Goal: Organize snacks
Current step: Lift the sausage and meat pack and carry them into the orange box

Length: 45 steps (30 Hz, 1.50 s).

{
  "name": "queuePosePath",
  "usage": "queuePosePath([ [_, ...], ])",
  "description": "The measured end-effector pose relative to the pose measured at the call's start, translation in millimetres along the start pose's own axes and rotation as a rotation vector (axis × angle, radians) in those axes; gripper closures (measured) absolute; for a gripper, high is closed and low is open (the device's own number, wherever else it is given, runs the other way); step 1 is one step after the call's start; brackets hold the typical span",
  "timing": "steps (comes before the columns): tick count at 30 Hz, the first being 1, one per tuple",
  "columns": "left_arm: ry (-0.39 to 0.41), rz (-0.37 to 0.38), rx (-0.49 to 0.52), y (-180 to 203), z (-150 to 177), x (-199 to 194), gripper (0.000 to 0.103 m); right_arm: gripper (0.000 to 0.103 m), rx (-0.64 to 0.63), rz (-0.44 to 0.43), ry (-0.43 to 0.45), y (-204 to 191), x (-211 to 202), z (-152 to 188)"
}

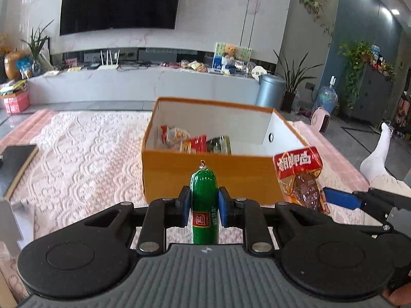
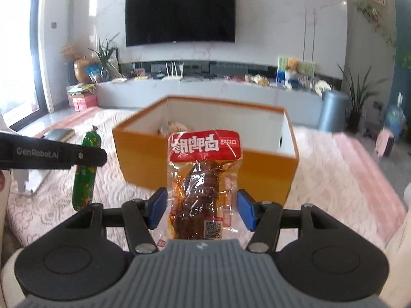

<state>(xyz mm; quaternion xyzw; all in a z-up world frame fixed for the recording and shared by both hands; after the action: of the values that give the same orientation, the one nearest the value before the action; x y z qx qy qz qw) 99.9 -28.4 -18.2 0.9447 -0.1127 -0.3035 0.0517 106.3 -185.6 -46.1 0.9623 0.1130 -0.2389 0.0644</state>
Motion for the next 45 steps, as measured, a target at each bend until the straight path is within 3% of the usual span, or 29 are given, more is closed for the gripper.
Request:
queuePosePath([
  [12, 0.038, -0.016, 0.02, -2, -42, 4, 0.079, 0.046, -0.041, -0.027, 0.043, 9, 15, -55],
  [20, -0.009, -0.015, 0.014, -6, -46, 26, 0.079, 0.046, -0.055, -0.026, 0.026, 14, 40, -70],
  [26, -0.08, 0.008, 0.005, -5, -52, 53, 0.079, 0.046, -0.029, -0.038, -0.046, 18, 69, -75],
  [45, -0.214, -0.023, 0.044, -9, -60, 130, 0.079, 0.046, 0.065, -0.1, -0.296, 46, 174, -86],
])
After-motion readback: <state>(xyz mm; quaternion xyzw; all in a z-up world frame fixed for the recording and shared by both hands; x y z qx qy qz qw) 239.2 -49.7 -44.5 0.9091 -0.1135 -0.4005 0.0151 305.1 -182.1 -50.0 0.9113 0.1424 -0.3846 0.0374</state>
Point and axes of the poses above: each gripper's, at about its wrist camera, not at the fingertips, and x roughly the way its jaws point, y to its right, z to its underside, the point moved 8 cm from there along x, roughly the way its jaws point, and after that the axes turned 4 degrees about -x, right-handed, at the moved point
